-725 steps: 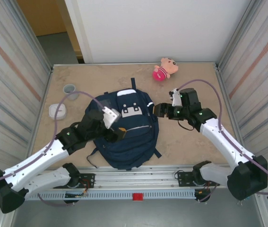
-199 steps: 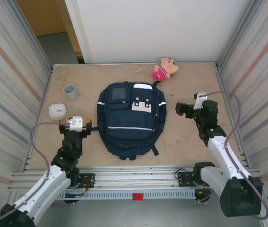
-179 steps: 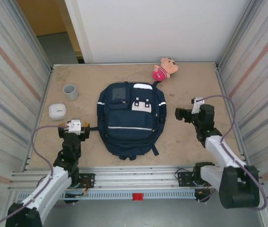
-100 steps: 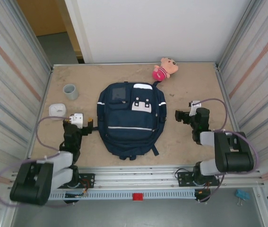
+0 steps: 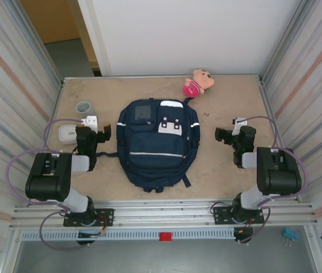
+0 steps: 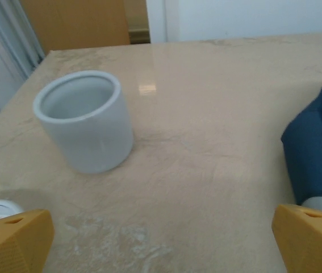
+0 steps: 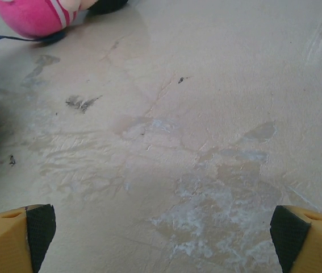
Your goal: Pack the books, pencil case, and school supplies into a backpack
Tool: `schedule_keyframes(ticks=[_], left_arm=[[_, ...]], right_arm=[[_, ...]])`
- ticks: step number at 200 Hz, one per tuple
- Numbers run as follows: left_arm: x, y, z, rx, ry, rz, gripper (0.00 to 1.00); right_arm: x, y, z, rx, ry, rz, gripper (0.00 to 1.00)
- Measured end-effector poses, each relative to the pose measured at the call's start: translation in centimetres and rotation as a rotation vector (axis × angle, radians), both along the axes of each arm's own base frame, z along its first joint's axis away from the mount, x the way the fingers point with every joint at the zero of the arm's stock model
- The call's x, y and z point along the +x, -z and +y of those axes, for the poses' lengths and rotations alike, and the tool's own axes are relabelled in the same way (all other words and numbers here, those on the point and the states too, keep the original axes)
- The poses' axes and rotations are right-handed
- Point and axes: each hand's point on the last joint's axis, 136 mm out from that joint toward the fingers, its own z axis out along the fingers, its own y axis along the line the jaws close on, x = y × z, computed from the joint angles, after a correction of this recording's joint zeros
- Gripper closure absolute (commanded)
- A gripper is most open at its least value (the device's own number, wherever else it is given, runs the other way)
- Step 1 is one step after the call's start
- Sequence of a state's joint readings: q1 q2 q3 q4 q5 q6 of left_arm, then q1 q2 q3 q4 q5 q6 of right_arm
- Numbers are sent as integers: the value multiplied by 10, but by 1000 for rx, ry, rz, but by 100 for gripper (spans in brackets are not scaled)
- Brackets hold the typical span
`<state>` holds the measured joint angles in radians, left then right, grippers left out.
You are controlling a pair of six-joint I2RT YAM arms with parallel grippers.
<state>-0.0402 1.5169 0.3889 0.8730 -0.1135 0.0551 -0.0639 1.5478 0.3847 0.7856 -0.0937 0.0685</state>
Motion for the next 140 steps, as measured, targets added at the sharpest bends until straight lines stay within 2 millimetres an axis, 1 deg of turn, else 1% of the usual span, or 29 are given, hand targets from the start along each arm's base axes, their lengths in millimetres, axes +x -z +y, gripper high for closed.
schedule_keyframes(ticks=[22,49,140], left_arm=[[-3,10,-4,-8,24,42,1],[-6,15,-7,-14,42,67,1],[-7,19,-10,-21,60,81,1]], right_arm=[[0,0,0,1,1,-1,1],[0,0,0,1,1,-1,1],[0,0,0,1,1,-1,1]])
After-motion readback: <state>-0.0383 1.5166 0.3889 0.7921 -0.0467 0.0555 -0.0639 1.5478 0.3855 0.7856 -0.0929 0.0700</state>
